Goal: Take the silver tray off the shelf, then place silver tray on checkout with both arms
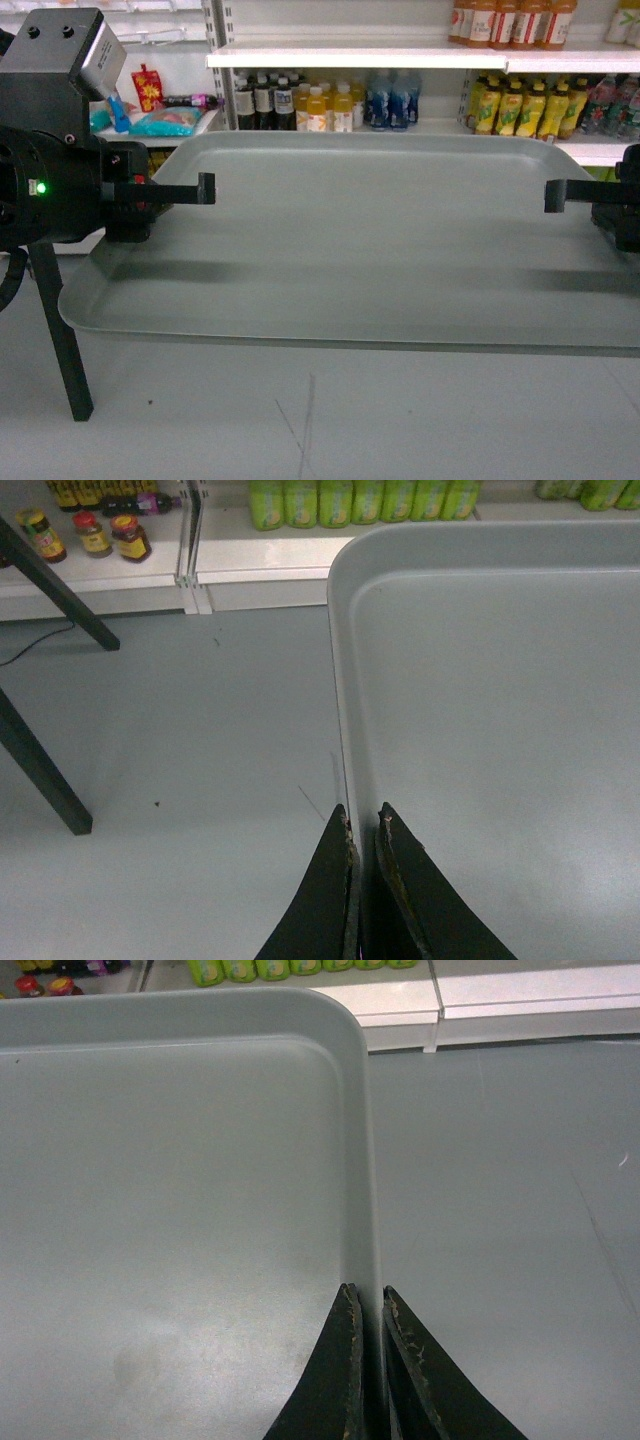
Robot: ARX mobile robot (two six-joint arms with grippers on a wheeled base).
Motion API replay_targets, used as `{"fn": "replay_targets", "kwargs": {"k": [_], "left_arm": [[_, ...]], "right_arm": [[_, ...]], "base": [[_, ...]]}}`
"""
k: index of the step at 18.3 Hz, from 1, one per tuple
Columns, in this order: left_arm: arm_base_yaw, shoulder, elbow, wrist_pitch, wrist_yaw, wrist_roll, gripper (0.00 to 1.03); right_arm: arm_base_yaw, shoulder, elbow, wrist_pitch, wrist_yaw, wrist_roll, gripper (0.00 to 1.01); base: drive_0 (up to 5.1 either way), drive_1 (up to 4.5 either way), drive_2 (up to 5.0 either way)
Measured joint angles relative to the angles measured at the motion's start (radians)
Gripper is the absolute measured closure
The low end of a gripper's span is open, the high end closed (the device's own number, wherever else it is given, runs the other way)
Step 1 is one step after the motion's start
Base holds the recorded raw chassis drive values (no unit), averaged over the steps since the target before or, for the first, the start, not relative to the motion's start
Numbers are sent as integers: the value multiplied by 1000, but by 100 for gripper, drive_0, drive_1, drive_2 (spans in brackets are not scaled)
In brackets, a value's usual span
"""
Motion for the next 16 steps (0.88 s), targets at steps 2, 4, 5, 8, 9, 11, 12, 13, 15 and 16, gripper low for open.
{"fn": "replay_targets", "kwargs": {"k": [2,4,5,8,9,11,12,13,15,16], "left_arm": [[1,0,0,-2,1,0,99],[1,0,0,0,3,0,99],[1,0,0,0,2,0,99],[1,0,0,2,3,0,99],[1,0,0,-2,1,0,99],[2,0,0,2,3,0,99],[1,0,0,4,2,0,99],[1,0,-1,-7,-2,0,99],[1,-6,-3,4,-1,0,99],[1,-6,-3,3,-2,0,99]], "right_arm": [[0,0,0,-6,-2,0,98],[1,0,0,-3,-2,0,98],[0,0,0,-3,-2,0,98],[0,0,0,0,-2,0,98],[0,0,0,-6,-2,0,98],[1,-1,0,0,-2,0,98],[0,-1,0,2,-2,0,98],[0,0,0,-12,0,0,98],[1,-6,0,-2,-2,0,98],[0,-6,0,-5,-1,0,98]], "base": [[13,-413,439],[13,-413,439],[11,-415,437],[6,-422,434],[9,-423,441],[11,-422,445],[13,-416,441],[0,0,0],[0,0,0],[0,0,0]]}}
